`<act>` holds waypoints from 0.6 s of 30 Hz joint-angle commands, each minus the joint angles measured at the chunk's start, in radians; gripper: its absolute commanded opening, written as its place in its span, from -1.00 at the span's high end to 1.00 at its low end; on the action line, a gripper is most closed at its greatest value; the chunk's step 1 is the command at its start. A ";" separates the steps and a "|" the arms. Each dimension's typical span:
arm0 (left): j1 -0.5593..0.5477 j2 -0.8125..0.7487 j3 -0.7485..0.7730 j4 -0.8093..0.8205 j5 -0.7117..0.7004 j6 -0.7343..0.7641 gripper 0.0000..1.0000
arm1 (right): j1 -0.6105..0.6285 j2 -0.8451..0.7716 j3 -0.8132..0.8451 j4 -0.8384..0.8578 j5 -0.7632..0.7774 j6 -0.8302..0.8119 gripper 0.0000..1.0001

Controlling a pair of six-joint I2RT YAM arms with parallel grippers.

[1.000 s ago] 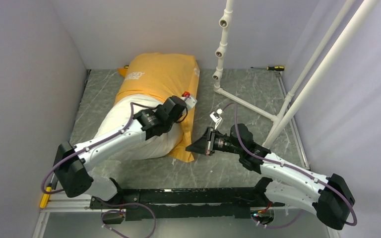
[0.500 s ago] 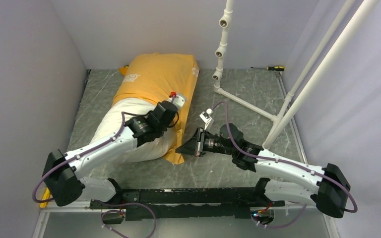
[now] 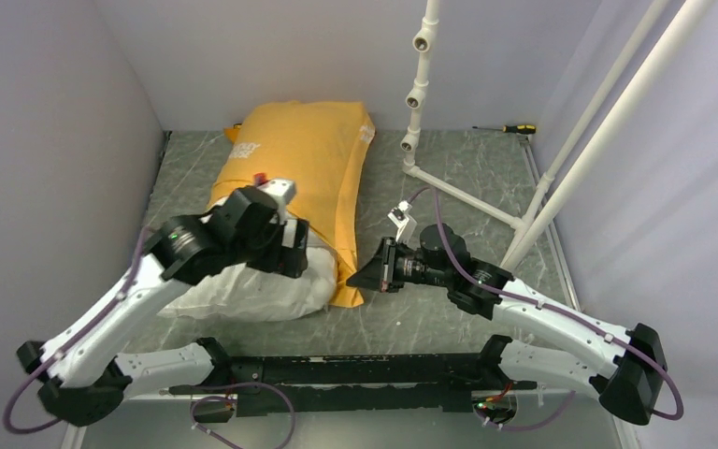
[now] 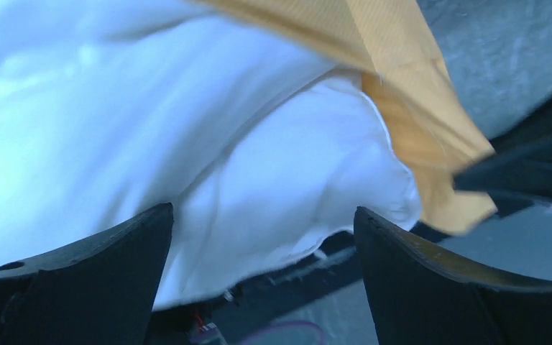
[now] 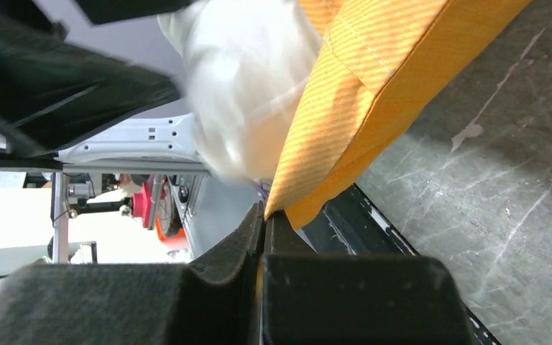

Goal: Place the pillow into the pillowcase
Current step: Stuff the pillow into the pillowcase.

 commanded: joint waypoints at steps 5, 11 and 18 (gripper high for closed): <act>0.009 -0.218 0.131 -0.374 0.048 -0.511 -0.99 | -0.033 -0.016 -0.010 0.033 -0.102 0.007 1.00; 0.009 -0.309 -0.052 -0.468 0.114 -0.827 -0.99 | -0.036 0.001 -0.029 0.064 -0.115 0.018 1.00; 0.009 -0.481 -0.458 0.047 0.012 -0.879 -0.99 | -0.036 0.001 -0.039 0.088 -0.116 0.026 1.00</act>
